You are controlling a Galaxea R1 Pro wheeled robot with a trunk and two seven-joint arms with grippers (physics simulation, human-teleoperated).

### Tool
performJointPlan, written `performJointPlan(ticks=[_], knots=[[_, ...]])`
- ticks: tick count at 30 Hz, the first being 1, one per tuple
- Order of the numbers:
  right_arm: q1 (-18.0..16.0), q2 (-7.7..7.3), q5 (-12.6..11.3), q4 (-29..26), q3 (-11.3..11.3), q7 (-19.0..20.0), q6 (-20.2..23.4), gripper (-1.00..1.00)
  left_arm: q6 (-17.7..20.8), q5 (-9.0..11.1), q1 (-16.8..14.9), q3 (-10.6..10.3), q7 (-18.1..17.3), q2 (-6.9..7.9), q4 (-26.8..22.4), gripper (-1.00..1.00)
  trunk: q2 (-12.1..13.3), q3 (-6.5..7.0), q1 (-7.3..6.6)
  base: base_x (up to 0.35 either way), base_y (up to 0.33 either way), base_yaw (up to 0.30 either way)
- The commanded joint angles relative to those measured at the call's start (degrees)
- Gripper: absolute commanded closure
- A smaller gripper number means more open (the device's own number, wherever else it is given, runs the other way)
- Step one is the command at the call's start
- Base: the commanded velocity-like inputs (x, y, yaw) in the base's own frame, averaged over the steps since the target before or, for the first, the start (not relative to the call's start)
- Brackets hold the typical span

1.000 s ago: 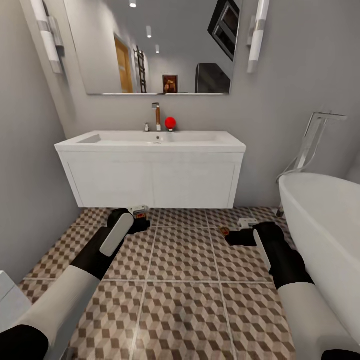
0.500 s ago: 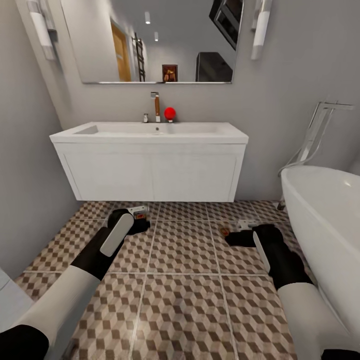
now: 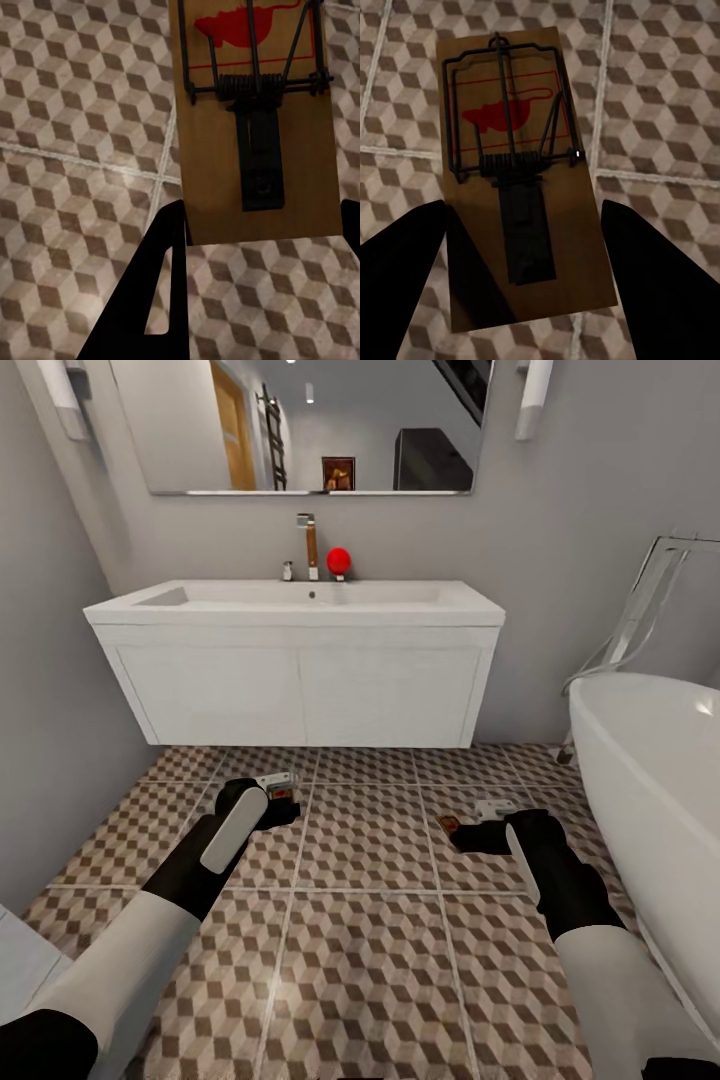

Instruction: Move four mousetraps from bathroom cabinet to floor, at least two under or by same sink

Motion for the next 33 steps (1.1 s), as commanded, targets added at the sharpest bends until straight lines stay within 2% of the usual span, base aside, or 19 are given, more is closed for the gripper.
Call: performJointPlan(ticks=[1, 6, 13, 17, 18, 23, 33], knots=[[0.0, 0.02, 0.3, 0.0, -0.1, 0.4, 0.1, 1.00, 0.1, 0.4, -0.1, -0.2, 0.6, 0.06, -0.1, 1.00, 0.0, -0.28, 0.01, 0.000, 0.000, 0.000], [0.0, -0.01, 0.3, 0.9, -0.1, 0.2, -2.6, 1.00, 0.0, 0.4, -0.1, -0.2, 0.6, 0.06, -0.1, 1.00, -0.1, -1.39, 0.14, 0.000, 0.000, 0.000], [0.0, 0.11, 0.3, 5.2, -0.1, -2.1, -10.9, 1.00, -0.3, 0.1, -0.1, -0.4, 0.9, 0.06, 0.6, 1.00, -0.2, -2.94, 0.32, 0.000, 0.000, 0.000], [0.0, 0.23, 0.3, 6.4, -0.1, -4.3, -13.8, 1.00, -0.4, -0.1, -0.1, -1.9, 1.0, 0.08, 0.9, 1.00, -0.3, -3.83, 0.42, 0.000, 0.000, 0.000], [0.0, 0.29, 0.3, 6.7, -0.1, -5.2, -14.5, 1.00, -0.5, -0.2, -0.1, -2.8, 1.0, 0.10, 1.0, 1.00, -0.3, -3.83, 0.42, 0.000, 0.000, 0.000], [0.0, 0.37, 0.3, 7.1, 0.0, -7.0, -15.5, 1.00, -0.7, -0.3, -0.1, -5.3, 1.1, 0.14, 0.7, 1.00, -0.3, -3.83, 0.42, 0.000, 0.000, 0.000], [0.0, 0.39, 0.3, 7.2, 0.0, -7.4, -15.8, 1.00, -0.8, -0.4, -0.1, -6.2, 1.0, 0.15, 0.9, 1.00, -0.3, -3.83, 0.42, 0.054, 0.000, 0.000]])
